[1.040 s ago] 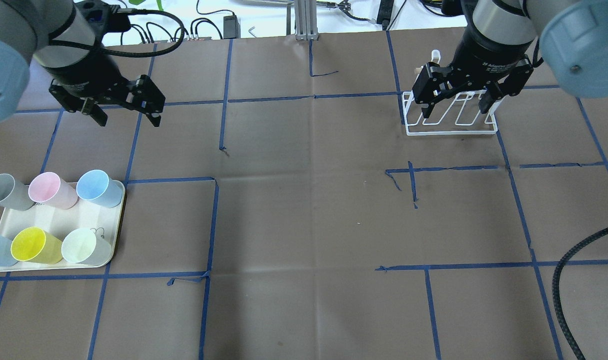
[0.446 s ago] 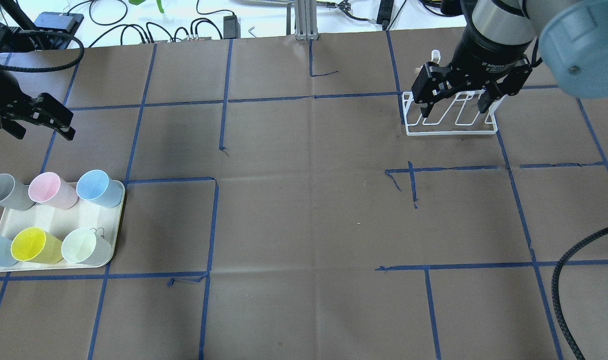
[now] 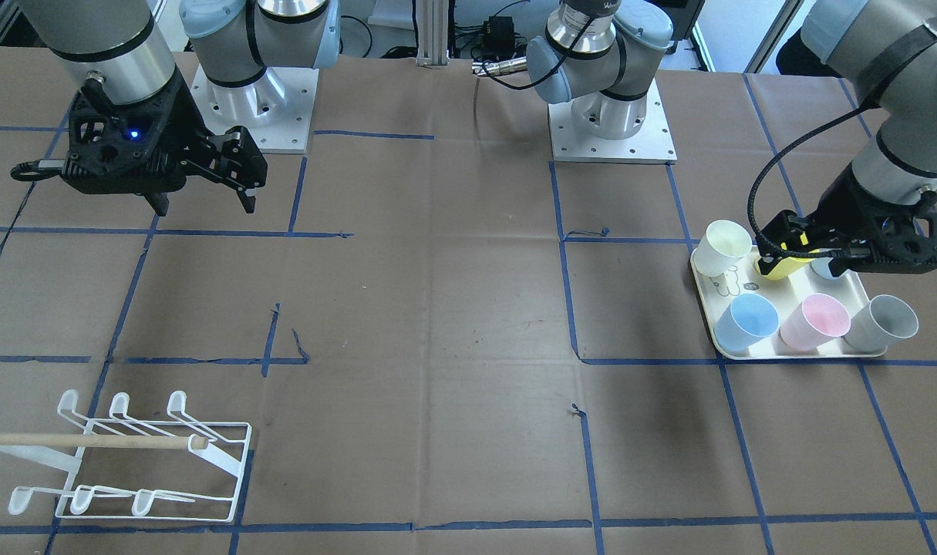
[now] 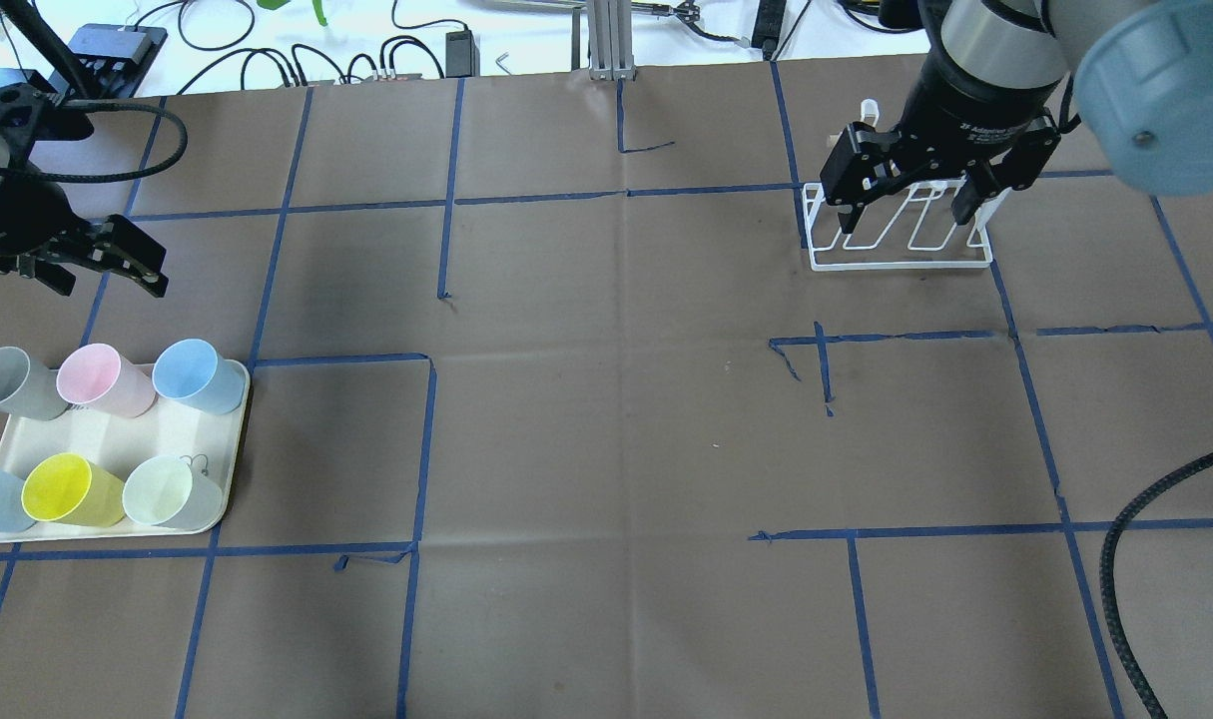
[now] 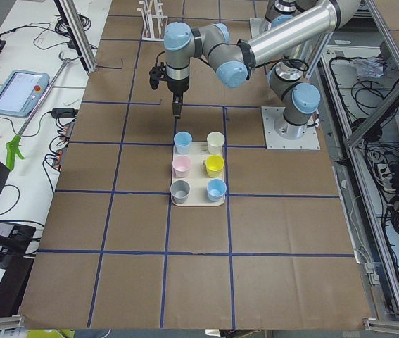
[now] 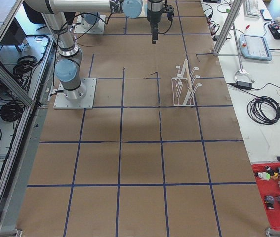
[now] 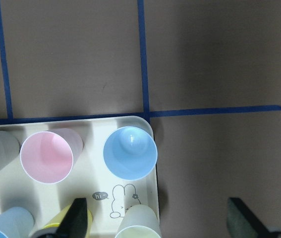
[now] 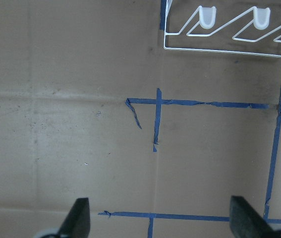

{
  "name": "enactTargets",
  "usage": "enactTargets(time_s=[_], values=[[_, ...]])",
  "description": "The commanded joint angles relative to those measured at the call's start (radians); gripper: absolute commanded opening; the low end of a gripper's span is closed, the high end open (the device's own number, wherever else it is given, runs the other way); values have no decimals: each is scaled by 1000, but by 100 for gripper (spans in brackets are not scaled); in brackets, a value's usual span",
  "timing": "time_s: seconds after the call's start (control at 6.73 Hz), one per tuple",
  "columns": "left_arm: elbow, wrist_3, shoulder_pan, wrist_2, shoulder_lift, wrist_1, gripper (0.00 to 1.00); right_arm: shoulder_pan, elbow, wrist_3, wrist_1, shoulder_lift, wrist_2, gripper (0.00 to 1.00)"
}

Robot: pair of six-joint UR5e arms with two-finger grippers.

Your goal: Transfer IKEA cup to right arm and place on rack

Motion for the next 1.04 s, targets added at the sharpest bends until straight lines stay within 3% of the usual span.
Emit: enactTargets(time_s=[0.0,0.3,0.89], values=[[-33,-76,-3,0,-42,26,99,0,0,1,-31,10,6,100],[-74,-80,-6,-10,-169,182,99,-2,4,1,-138,39,47,100],[-152,-90,-9,-4,-191,248,99,-3,172,72,-538,6,191,100]])
